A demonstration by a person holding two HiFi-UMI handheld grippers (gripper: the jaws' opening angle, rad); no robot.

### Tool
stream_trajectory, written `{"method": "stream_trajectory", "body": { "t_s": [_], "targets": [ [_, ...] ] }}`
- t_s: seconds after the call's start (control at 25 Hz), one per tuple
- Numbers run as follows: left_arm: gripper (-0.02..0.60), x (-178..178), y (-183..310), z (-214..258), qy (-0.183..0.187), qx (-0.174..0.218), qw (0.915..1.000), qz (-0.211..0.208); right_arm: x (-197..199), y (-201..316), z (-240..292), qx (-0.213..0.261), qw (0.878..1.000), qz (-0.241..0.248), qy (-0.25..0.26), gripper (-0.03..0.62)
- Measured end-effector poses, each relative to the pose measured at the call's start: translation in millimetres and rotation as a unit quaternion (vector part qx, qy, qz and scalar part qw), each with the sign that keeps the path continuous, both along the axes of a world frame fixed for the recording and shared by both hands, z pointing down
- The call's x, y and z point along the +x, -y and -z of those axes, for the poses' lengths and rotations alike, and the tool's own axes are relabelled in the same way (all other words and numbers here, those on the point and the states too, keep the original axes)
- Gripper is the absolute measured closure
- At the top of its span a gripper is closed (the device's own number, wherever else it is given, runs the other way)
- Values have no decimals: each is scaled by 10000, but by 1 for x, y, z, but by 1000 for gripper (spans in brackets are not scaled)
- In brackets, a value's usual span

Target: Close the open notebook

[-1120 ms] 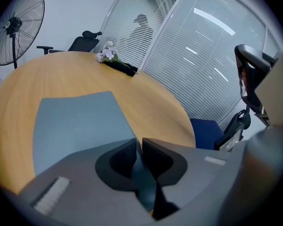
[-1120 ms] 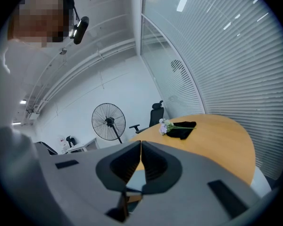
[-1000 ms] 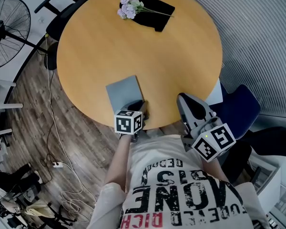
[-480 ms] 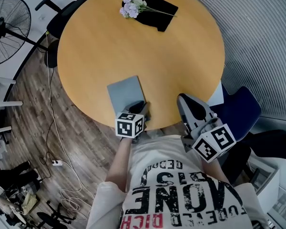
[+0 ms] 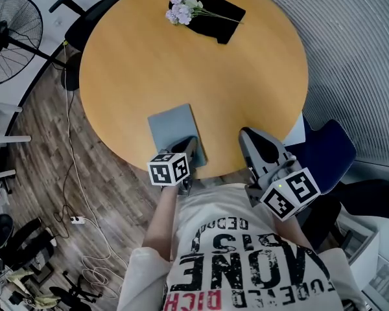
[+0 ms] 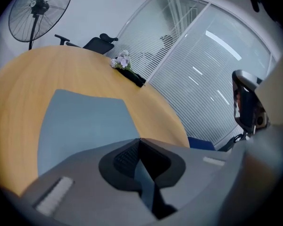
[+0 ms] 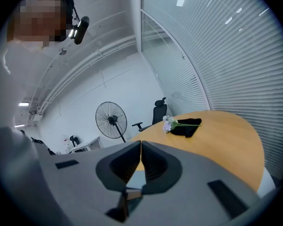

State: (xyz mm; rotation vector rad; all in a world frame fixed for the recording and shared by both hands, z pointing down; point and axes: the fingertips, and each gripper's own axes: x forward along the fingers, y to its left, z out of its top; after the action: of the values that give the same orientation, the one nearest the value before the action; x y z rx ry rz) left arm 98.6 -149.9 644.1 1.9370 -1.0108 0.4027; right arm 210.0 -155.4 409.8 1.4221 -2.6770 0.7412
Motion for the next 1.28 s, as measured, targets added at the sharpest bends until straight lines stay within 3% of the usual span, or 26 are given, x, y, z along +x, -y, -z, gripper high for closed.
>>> {"method": "stream_trajectory", "body": {
  "t_s": [0.12,0.24,0.36,0.52,0.64,0.84,1.16,1.28],
  "targets": [
    [570,-3,3,-4,5,-228,9996,169,-1,0,0,-9,10000,-6,-8,582],
    [571,-2,3,-7,282,-289,9991,147,0,0,2,5,10000,-15,-12,582],
    [571,2,1,-7,675,-19,9977,47,0,0,3,19,10000,-9,-25,582],
    [569,8,-6,0,1115,656,9915,-141,0,-3,5,44,10000,-3,-39,582],
    [569,8,-5,16,1135,1046,9880,-72,3,-7,6,65,10000,5,-49,582],
    [571,-7,15,62,1091,1745,9775,462,4,-14,6,95,9999,29,-27,582],
    [571,-19,27,122,810,2360,9646,855,5,-25,13,233,9997,84,36,582],
    [571,-24,30,148,810,2679,9562,858,2,-27,18,319,9994,126,55,582]
  ]
}}
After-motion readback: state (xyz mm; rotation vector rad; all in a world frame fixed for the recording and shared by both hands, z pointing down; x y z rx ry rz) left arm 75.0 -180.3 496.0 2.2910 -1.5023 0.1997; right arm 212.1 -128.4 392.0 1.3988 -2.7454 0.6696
